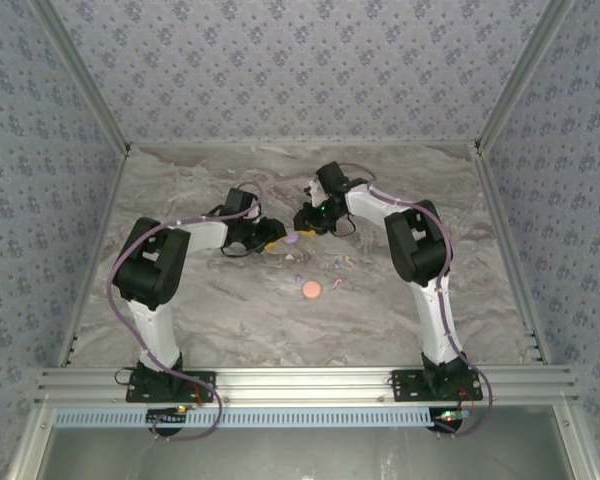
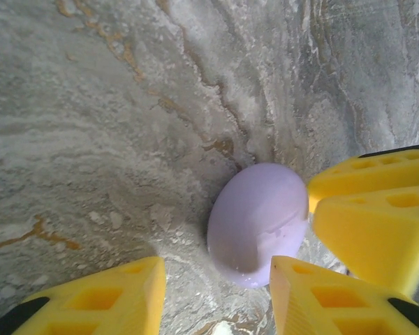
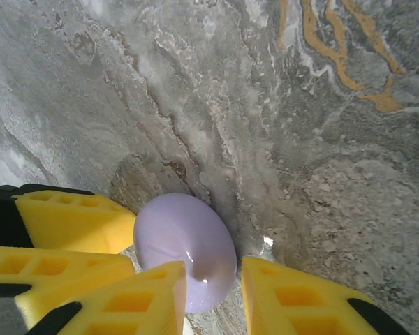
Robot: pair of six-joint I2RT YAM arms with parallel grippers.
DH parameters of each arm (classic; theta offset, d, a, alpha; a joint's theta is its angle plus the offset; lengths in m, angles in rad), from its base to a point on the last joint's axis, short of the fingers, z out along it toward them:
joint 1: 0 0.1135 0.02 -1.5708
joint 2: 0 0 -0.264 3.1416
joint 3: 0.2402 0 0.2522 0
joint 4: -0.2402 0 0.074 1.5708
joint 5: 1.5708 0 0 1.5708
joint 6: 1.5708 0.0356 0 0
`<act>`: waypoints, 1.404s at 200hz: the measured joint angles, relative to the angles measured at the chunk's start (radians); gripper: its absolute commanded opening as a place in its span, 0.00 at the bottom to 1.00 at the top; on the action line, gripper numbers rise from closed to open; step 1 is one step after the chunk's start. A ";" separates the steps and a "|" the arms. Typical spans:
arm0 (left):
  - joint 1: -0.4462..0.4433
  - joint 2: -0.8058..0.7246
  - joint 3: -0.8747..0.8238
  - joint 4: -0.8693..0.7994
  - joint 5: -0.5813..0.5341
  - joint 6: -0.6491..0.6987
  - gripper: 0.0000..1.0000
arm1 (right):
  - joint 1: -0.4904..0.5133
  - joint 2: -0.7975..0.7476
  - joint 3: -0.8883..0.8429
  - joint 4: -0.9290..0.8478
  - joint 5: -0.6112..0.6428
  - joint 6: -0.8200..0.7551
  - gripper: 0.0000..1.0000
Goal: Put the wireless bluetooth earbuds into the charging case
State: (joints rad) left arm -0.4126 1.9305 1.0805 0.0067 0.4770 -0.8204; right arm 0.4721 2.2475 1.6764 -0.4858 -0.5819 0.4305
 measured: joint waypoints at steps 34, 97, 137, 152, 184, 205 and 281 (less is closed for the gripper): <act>-0.001 0.010 0.005 0.017 0.011 -0.013 0.42 | 0.000 0.003 0.000 0.000 -0.010 0.006 0.26; -0.002 0.038 0.005 0.100 0.055 -0.071 0.40 | 0.000 0.003 -0.013 0.030 -0.018 0.034 0.24; -0.002 0.047 0.004 0.123 0.063 -0.099 0.39 | -0.002 0.003 -0.026 0.051 -0.026 0.052 0.23; -0.002 0.047 0.004 0.124 0.063 -0.103 0.39 | -0.003 0.003 -0.029 0.058 -0.029 0.053 0.23; -0.002 0.047 0.004 0.124 0.062 -0.109 0.38 | -0.005 0.002 -0.036 0.073 -0.035 0.060 0.22; -0.003 0.052 0.004 0.134 0.061 -0.113 0.35 | -0.008 0.002 -0.041 0.081 -0.042 0.069 0.22; -0.011 0.069 0.004 0.188 0.069 -0.135 0.29 | -0.016 0.002 -0.051 0.095 -0.056 0.079 0.22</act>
State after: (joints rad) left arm -0.4240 1.9995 1.0847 0.1947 0.5461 -0.9558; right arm 0.4557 2.2494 1.6257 -0.3908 -0.6376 0.5091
